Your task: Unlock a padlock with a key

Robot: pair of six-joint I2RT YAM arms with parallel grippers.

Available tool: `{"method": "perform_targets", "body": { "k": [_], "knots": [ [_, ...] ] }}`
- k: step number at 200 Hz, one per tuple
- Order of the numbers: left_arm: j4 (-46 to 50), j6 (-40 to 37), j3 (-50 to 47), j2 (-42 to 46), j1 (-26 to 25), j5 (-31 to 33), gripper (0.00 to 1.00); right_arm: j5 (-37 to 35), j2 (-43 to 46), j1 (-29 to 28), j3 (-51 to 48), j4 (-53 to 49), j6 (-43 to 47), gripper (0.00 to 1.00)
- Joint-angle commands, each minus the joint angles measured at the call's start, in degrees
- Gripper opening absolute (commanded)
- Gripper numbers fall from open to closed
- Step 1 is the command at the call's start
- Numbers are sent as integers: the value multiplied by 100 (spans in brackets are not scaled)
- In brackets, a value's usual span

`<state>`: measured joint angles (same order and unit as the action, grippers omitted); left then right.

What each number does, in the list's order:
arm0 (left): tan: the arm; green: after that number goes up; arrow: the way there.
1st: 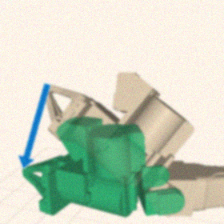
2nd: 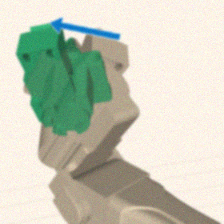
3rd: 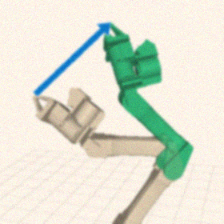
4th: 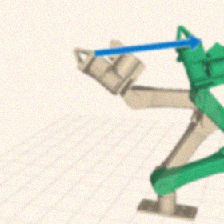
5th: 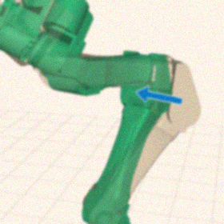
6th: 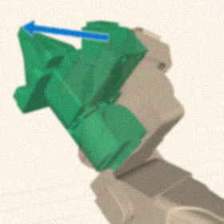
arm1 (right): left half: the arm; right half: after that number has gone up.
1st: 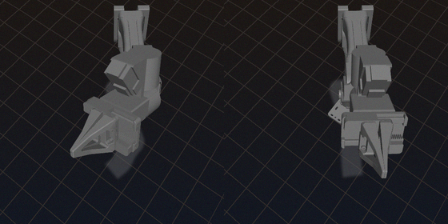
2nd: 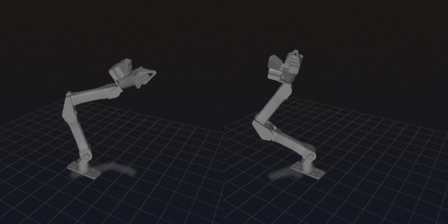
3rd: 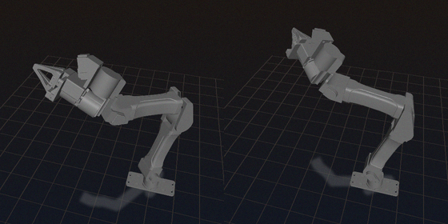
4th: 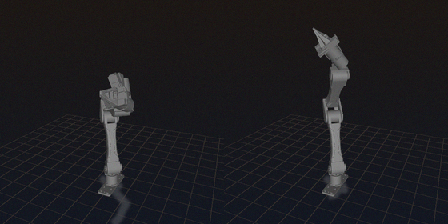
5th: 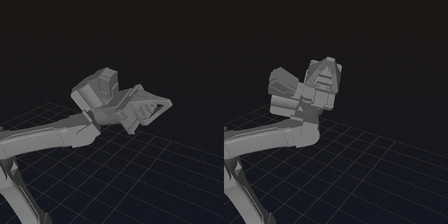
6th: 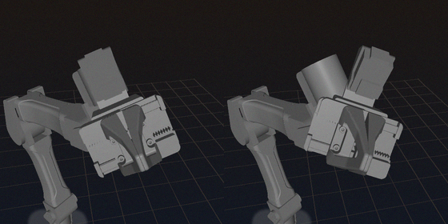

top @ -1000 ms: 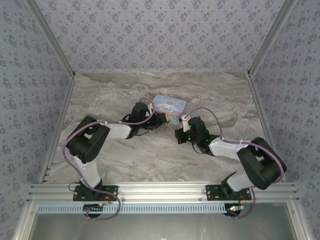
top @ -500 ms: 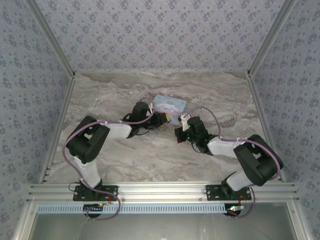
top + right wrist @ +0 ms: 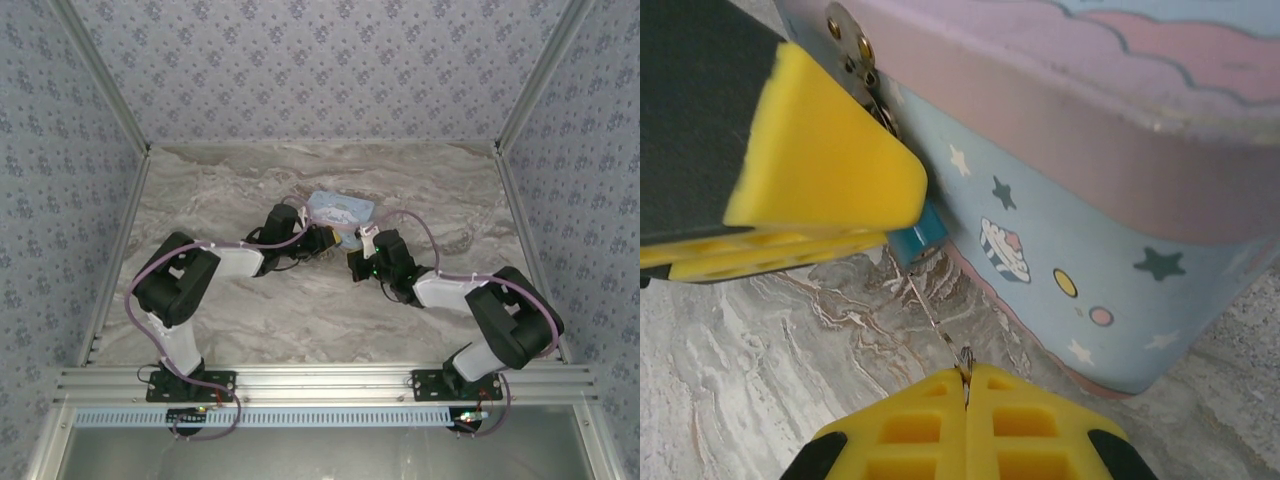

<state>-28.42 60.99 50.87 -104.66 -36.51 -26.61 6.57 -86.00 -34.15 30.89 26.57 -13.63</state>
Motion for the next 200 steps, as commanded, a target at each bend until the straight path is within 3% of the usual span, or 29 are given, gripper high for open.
{"method": "perform_targets", "body": {
  "k": [1,200],
  "knots": [
    [-125,62,151,227,-40,-222,16,-95,-108,40,166,155,62,1],
    [-109,71,169,218,-34,-239,15,98,-173,109,101,598,0,1]
  ]
}}
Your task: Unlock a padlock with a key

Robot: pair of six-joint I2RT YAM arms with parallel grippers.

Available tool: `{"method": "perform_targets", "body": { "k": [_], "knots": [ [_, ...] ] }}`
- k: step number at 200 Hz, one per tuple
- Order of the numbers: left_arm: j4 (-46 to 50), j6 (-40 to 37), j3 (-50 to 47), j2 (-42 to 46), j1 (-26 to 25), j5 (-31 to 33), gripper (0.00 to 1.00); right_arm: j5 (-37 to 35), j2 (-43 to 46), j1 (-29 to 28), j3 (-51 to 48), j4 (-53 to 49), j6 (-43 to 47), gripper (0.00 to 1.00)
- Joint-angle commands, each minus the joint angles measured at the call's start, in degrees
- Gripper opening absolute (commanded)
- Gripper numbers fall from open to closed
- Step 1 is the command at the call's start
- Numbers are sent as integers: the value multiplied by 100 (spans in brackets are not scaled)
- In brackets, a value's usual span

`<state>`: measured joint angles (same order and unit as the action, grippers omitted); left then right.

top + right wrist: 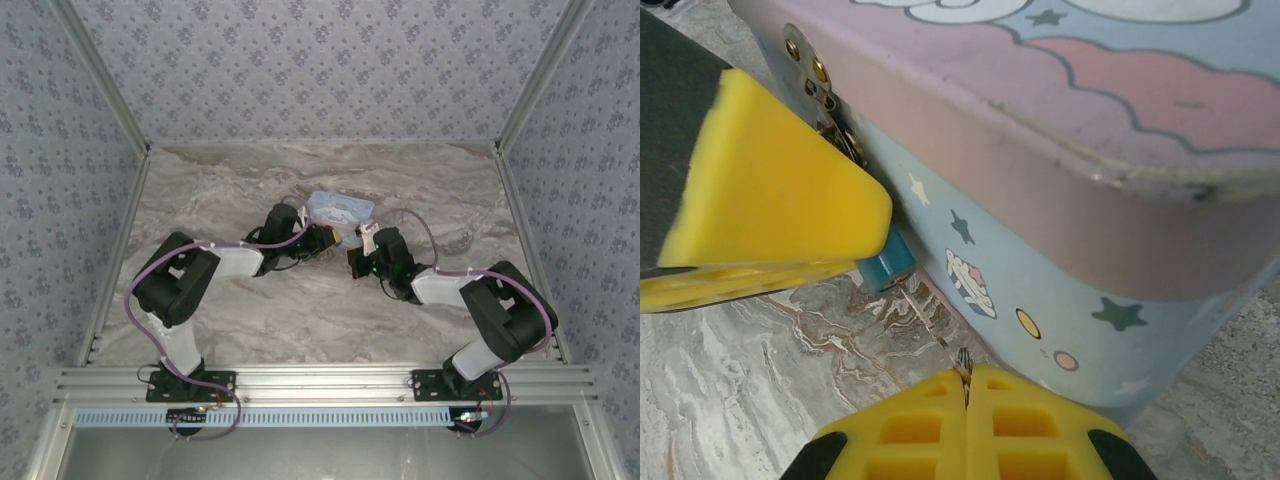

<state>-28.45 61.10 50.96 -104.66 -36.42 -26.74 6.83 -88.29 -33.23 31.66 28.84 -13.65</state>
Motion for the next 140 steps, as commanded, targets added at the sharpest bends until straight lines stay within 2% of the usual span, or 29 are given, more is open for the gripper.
{"method": "perform_targets", "body": {
  "k": [1,140],
  "knots": [
    [-103,60,160,218,-46,-226,15,77,57,18,25,374,3,1],
    [-53,34,146,218,-22,-235,14,81,93,20,-118,394,-15,1]
  ]
}}
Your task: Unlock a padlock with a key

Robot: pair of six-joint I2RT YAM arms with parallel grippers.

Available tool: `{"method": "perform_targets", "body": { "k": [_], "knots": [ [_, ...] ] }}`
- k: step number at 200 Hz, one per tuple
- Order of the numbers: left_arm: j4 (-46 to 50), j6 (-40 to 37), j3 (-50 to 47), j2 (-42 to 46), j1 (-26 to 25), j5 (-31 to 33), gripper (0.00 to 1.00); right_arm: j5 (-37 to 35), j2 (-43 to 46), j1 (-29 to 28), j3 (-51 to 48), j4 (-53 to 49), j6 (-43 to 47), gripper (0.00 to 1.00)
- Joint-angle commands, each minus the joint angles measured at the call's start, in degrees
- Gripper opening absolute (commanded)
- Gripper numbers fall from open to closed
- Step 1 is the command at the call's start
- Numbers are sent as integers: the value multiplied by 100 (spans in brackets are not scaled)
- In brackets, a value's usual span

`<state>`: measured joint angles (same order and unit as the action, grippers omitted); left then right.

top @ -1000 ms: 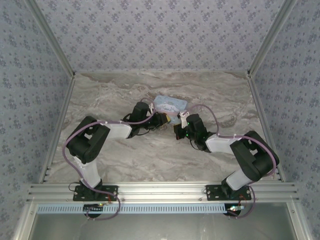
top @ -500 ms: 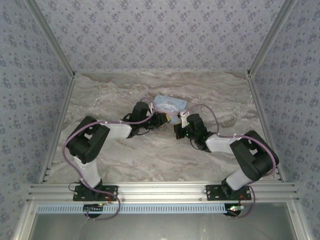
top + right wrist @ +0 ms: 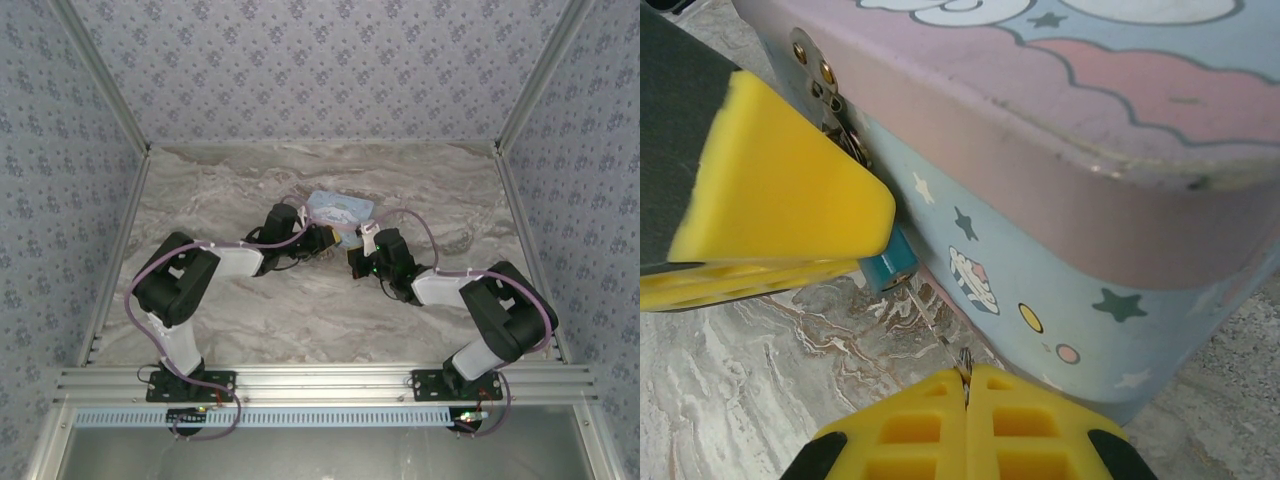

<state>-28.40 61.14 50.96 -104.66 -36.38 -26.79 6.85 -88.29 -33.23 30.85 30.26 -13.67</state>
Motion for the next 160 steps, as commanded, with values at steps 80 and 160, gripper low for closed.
{"method": "perform_targets", "body": {
  "k": [80,160],
  "knots": [
    [-52,43,141,212,-7,-201,14,88,134,-7,-200,322,-74,1],
    [-54,46,140,204,2,-222,14,114,147,-23,-166,385,-83,1]
  ]
}}
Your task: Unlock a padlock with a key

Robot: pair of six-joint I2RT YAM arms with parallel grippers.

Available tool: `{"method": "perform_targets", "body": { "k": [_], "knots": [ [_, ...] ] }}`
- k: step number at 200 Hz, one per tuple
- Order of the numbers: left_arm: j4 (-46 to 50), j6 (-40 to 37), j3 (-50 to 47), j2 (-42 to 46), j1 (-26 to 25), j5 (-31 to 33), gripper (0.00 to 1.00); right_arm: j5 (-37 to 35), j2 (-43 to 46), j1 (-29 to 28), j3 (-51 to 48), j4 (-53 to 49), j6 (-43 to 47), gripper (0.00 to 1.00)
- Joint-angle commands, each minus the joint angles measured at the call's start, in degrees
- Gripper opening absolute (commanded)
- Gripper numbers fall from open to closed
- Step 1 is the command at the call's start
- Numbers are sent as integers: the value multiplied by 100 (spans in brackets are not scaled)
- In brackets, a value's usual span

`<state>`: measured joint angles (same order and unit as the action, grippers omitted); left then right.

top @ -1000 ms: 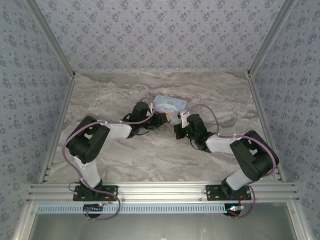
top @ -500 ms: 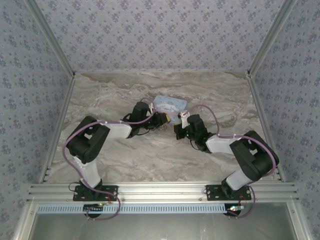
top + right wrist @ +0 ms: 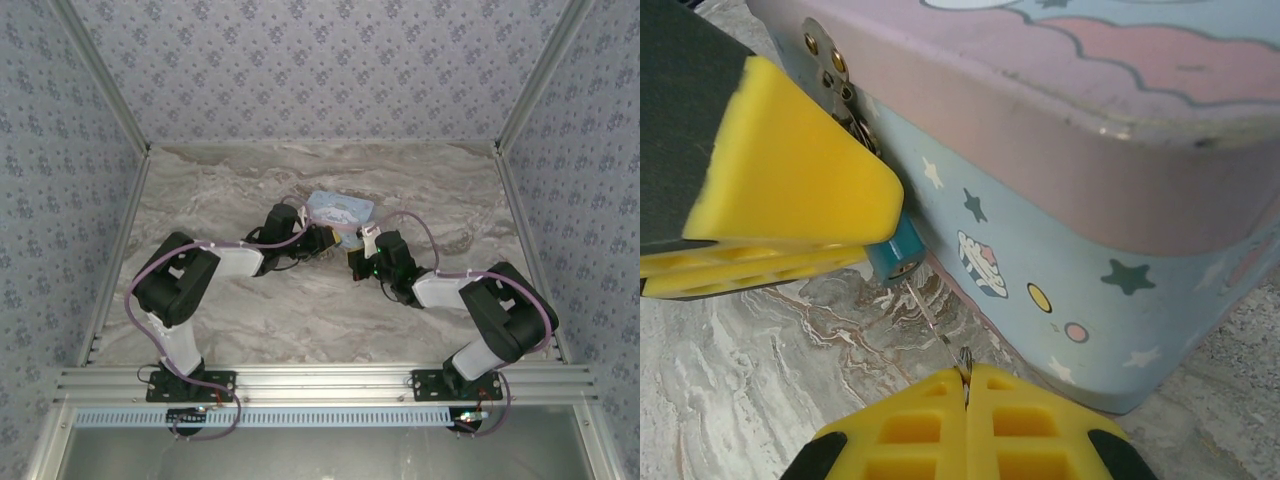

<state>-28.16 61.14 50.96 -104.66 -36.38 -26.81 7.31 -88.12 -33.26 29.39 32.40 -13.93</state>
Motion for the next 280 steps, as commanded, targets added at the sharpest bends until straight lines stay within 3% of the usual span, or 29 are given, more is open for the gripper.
{"method": "perform_targets", "body": {
  "k": [1,280],
  "knots": [
    [-76,46,137,202,1,-224,14,68,138,-22,-20,170,-57,1],
    [36,11,326,131,-93,-466,12,764,-413,33,1087,315,-78,1]
  ]
}}
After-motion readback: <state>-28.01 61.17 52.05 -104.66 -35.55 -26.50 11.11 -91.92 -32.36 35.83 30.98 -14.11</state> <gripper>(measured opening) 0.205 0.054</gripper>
